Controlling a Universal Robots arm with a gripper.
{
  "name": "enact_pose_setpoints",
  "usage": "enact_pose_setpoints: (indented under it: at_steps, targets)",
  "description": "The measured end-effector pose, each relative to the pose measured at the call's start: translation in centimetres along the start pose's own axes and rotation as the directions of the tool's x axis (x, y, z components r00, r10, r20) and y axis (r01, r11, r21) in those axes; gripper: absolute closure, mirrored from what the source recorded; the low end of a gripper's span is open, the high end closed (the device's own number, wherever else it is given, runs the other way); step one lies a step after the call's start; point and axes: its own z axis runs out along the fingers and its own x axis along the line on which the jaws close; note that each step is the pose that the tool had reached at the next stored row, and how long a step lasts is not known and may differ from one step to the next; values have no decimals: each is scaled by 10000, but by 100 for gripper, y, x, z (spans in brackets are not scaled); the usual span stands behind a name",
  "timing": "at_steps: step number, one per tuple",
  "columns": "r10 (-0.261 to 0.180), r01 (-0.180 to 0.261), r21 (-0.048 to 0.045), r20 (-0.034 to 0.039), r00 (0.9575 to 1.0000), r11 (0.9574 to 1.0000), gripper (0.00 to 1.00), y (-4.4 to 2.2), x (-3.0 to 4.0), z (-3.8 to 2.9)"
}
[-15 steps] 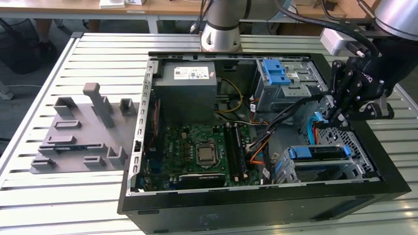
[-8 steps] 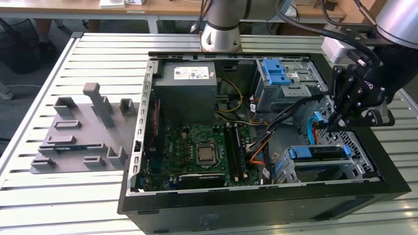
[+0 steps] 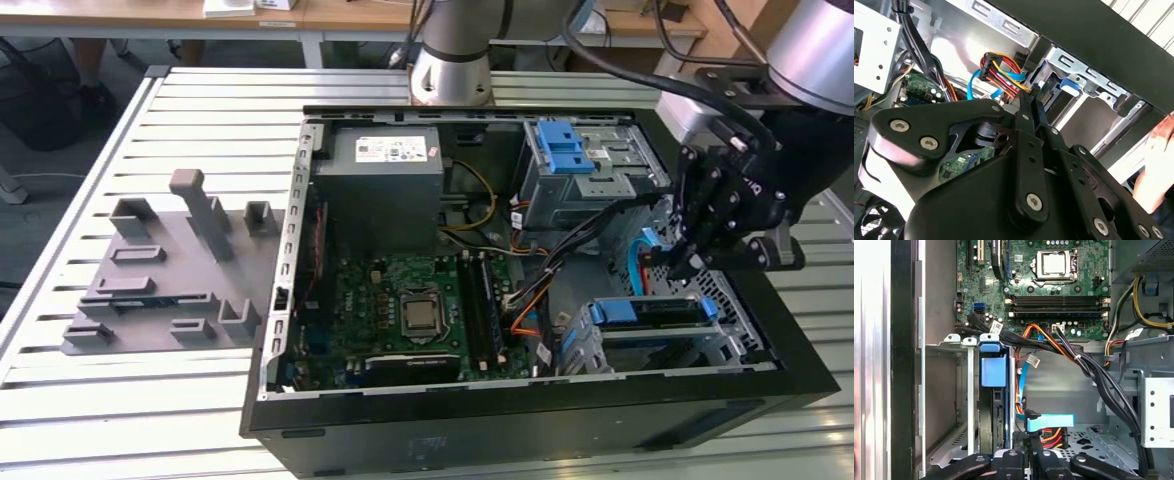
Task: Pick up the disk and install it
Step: 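Insert the first disk wire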
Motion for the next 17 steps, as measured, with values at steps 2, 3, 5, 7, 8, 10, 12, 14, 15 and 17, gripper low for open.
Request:
enact_pose_setpoints:
  at_steps: [2,3,5,7,8,10,12,14,15,17]
  targets:
    - [1,-1,0,0,10000,10000,84,3,25,5]
    - [1,-1,0,0,10000,10000,84,5,39,6]
    - [1,-1,0,0,10000,10000,84,10,71,11]
    - [1,-1,0,1,10000,10000,84,16,104,17]
    - [1,-1,0,0,10000,10000,84,20,119,21]
    - [0,0,-7,-3,10000,10000,84,25,141,33]
    - [-1,0,-27,-5,10000,10000,84,28,158,51]
    - [14,-14,-36,-2,10000,10000,84,30,161,66]
    - [27,-27,-40,-6,10000,10000,84,30,162,68]
    - [35,-35,-42,-8,10000,10000,84,31,162,68]
